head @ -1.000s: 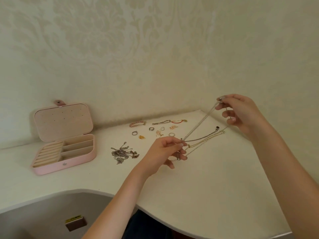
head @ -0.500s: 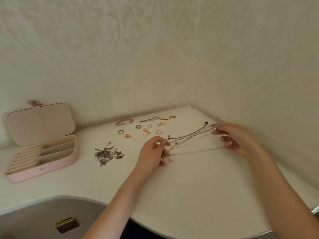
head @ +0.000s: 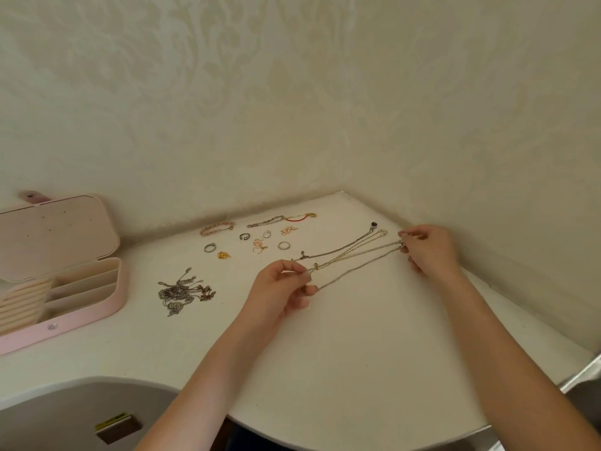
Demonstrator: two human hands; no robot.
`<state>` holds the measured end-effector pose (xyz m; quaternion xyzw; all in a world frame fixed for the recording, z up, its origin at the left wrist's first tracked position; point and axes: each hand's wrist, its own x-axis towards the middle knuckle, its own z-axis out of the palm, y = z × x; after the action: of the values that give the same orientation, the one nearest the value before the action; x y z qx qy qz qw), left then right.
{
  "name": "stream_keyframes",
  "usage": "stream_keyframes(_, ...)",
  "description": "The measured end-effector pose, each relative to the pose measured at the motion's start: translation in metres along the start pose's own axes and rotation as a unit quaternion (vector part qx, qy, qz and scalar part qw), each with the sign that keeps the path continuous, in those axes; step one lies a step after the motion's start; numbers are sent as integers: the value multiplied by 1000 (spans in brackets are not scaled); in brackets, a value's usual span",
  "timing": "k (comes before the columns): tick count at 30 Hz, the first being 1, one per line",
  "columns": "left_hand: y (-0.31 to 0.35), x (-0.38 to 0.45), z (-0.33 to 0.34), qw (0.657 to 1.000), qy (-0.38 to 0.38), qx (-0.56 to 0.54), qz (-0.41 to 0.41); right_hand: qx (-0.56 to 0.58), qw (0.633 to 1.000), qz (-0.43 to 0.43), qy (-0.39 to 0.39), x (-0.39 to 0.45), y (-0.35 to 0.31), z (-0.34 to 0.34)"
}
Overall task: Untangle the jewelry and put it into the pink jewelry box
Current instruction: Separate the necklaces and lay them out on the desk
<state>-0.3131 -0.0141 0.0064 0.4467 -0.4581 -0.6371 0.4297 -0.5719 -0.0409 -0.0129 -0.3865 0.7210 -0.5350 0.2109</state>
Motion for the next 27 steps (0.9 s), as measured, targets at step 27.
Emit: stream_keyframes(27,-23,13,12,717,-48,642,267,-377,880,-281,-68,15,0,23)
